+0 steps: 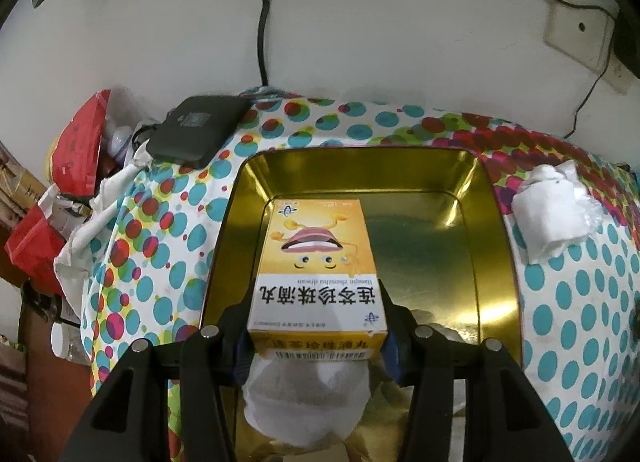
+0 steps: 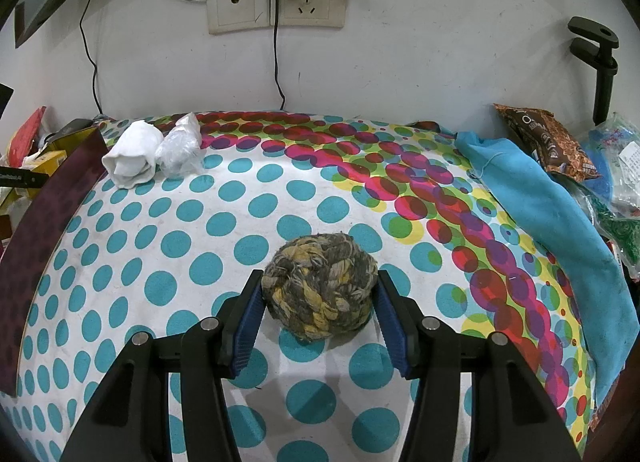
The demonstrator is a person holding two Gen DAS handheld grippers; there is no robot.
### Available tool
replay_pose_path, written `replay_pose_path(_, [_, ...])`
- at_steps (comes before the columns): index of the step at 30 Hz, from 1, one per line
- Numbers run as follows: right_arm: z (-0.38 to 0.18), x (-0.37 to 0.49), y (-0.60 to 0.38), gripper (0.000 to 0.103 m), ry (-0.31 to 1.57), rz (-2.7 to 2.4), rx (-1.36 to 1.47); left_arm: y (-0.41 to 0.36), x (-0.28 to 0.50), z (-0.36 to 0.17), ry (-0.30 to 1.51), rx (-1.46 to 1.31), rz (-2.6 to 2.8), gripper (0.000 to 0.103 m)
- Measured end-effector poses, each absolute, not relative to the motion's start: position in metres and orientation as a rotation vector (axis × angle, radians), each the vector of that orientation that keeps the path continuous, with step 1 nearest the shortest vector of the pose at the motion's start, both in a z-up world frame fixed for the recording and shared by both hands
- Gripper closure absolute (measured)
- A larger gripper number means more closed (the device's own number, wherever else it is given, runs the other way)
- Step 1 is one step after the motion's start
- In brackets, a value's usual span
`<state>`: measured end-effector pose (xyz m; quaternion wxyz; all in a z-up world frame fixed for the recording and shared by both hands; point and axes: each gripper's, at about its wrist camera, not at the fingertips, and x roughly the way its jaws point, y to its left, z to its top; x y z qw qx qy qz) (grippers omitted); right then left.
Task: Organize objects
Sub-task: 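Carry the yellow medicine box into the gold tray and open the left tool, then hold the braided rope ball in the right tool above the bed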
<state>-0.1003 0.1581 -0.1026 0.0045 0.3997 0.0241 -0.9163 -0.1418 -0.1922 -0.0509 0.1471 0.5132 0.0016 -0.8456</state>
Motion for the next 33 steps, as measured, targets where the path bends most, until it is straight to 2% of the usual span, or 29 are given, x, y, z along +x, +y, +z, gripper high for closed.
replay_pose_path(8, [-0.103, -0.1, 0.157, 0.052, 0.075, -2.869, 1.254, -0.193, -0.136, -0.056, 0.019, 1.498, -2.429, 0.05])
replay_pose_path(15, [-0.105, -0.1, 0.156, 0.052, 0.078, -2.866, 1.255, -0.184, -0.128, -0.047, -0.015, 1.477, -2.48, 0.043])
replay_pose_path(33, [-0.104, -0.1, 0.155, 0.052, 0.082, -2.867, 1.255, -0.147, -0.055, -0.004, -0.1, 1.271, -2.599, 0.043])
